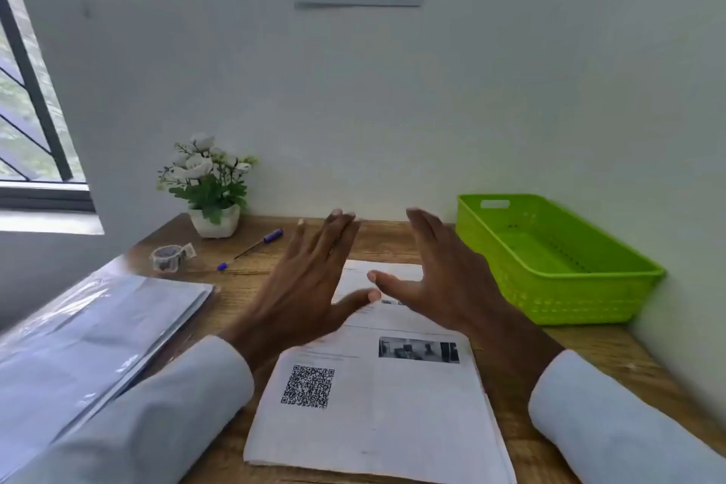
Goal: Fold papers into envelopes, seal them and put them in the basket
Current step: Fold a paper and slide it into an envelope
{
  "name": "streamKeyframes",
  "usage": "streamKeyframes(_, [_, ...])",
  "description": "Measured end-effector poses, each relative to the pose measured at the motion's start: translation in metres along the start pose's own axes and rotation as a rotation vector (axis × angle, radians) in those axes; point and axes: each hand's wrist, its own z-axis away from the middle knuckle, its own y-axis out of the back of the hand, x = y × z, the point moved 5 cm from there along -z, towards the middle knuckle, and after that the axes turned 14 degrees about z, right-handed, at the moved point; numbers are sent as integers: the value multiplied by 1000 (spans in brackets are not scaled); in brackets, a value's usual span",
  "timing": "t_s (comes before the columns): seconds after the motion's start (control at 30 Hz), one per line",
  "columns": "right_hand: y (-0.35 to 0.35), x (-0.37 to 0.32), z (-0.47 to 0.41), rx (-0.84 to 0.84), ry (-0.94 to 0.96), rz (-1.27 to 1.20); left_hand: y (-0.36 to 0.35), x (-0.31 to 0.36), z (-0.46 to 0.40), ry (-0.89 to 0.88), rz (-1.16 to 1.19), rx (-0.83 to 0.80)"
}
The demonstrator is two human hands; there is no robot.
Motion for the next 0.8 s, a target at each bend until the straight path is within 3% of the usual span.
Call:
streamKeyframes(0.13, [-12,6,15,-121,-70,133,-25,-11,18,148,62,-136])
streamKeyframes(0.27, [-29,11,21,-318,-63,123,-32,-20,24,235,149,-139])
streamKeyframes(0.47, [-38,4,23,-388,-23,139,-38,-25,25,306,181,-180])
streamKeyframes(0.8, [-47,3,18,-453,-55,75,-35,-31,20,378,452,-1])
